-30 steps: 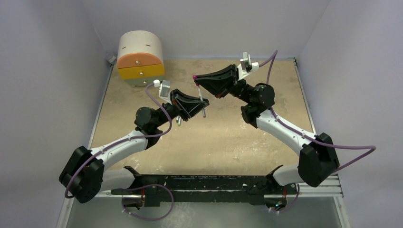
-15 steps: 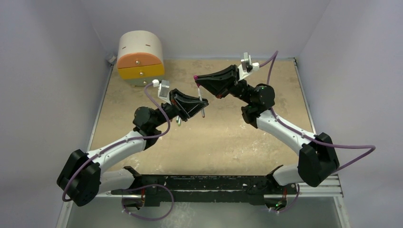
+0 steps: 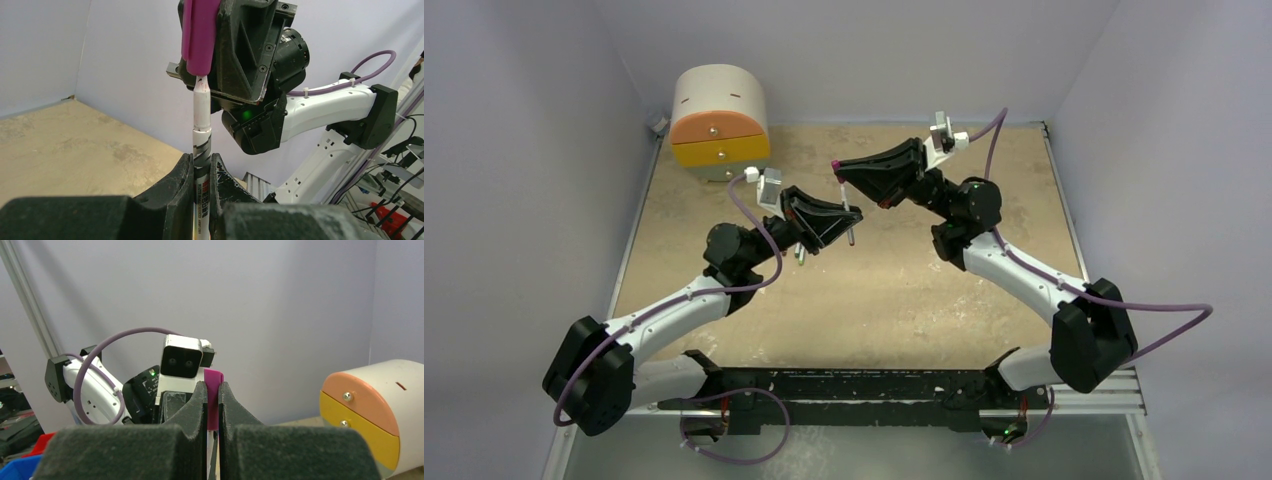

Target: Insert the pens into the pen caps

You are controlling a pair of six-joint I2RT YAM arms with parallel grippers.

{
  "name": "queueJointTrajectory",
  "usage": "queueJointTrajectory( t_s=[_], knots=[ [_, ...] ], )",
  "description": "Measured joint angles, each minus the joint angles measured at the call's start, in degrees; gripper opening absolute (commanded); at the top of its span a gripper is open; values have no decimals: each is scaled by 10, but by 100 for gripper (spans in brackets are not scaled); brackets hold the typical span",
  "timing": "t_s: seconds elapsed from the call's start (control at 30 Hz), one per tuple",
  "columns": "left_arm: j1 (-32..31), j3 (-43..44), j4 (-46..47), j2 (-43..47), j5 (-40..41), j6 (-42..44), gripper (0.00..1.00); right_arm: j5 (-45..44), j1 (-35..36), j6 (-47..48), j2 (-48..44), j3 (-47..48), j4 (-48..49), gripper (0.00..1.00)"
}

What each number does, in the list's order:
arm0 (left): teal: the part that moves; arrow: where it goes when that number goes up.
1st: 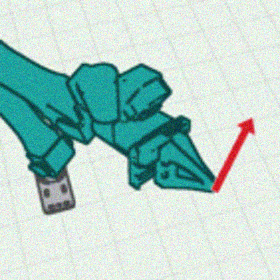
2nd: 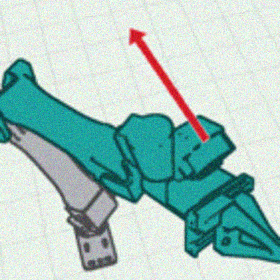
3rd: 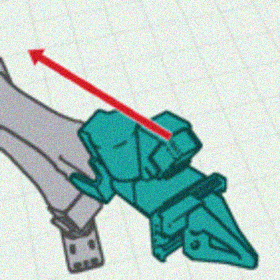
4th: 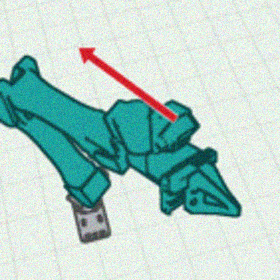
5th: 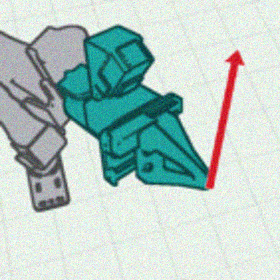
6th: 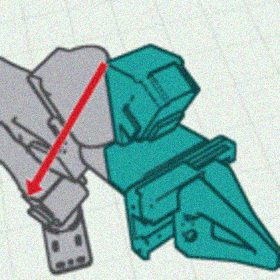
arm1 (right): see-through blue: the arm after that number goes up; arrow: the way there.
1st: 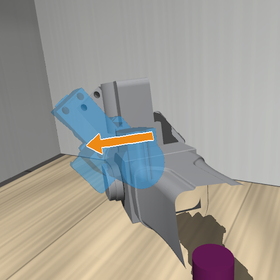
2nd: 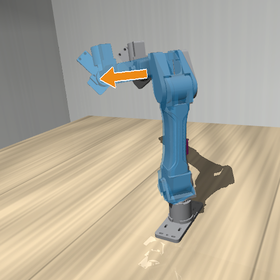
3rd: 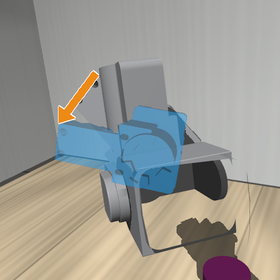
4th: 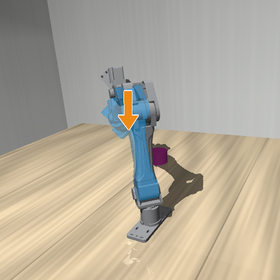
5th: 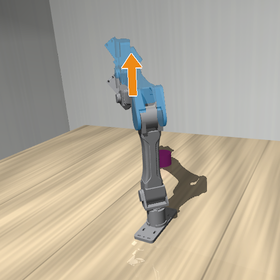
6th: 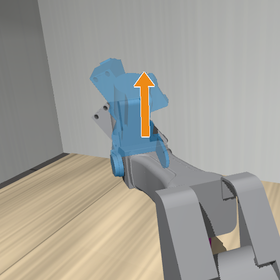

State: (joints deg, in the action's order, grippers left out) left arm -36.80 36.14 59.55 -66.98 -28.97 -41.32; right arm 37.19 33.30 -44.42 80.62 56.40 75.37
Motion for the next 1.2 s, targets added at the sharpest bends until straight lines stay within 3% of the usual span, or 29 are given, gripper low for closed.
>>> queueJointTrajectory(
  t_s=[0.63,0.9,1.1,1.2],
  knots=[
    [-1,27,-58,0,39,52,0,-35,0,-1,-19,-37,-21,0],
    [-3,55,-141,30,45,98,0,-47,0,0,-35,-51,-27,0],
    [-4,104,-257,42,40,157,0,-48,-1,1,-41,-52,-27,28],
    [-3,142,-317,41,34,202,0,-45,-3,7,-48,-53,-45,35]
  ],
)
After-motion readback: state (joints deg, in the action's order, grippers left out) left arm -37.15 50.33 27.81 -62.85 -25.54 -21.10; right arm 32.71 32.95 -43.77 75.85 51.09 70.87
